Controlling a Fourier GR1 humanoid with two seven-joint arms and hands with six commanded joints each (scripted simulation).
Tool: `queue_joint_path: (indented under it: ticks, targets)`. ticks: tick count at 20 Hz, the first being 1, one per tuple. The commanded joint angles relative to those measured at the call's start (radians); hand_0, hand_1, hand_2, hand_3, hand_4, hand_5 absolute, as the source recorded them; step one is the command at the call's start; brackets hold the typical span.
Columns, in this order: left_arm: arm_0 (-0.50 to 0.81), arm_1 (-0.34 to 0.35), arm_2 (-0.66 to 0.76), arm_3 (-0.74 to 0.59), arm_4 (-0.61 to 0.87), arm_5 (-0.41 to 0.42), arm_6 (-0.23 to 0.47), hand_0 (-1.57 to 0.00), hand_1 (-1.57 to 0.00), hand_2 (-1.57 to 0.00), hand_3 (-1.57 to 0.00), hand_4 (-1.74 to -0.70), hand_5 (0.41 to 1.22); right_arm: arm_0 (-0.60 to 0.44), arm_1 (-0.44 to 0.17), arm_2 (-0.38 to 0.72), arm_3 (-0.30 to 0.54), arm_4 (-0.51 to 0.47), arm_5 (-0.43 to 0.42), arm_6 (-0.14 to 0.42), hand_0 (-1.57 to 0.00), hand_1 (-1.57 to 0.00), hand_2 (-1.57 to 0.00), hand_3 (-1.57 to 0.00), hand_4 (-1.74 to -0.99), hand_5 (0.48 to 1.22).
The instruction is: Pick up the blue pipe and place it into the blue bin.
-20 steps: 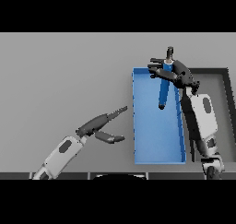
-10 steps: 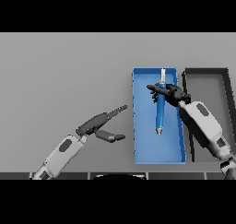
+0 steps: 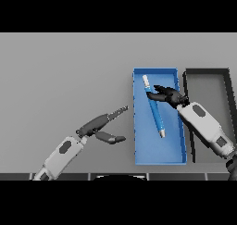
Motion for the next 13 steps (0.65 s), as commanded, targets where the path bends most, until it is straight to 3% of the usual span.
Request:
queue_joint_path:
  ticks: [1,5,7,13]
  targets:
    - [0.000,0.002,-0.001,-0.001,-0.002,0.000,0.003,0.00,0.00,0.00,0.00,-0.91,0.457,-0.007,0.009,0.001,0.012,0.004,-0.007,0.004,-0.06,-0.05,-0.05,-0.04,-1.124,0.738]
    - [0.010,0.003,-0.002,0.007,-0.002,-0.003,-0.012,0.00,0.00,0.00,0.00,-0.92,0.462,-0.008,0.011,-0.011,0.022,-0.002,-0.006,-0.022,-0.02,-0.02,-0.02,-0.02,-1.119,0.695]
    - [-0.003,-0.005,0.001,0.011,0.001,0.000,0.004,0.00,0.00,0.00,0.00,-0.92,0.465,-0.008,-0.004,-0.007,0.003,0.001,-0.009,-0.008,-0.01,-0.01,-0.01,-0.01,-1.127,0.680]
    - [-0.008,-0.024,-0.008,0.008,-0.005,0.009,0.017,0.00,0.00,0.00,0.00,-0.92,0.468,-0.006,0.008,-0.012,0.026,-0.004,0.012,-0.030,-0.01,-0.01,-0.01,-0.01,-1.129,0.677]
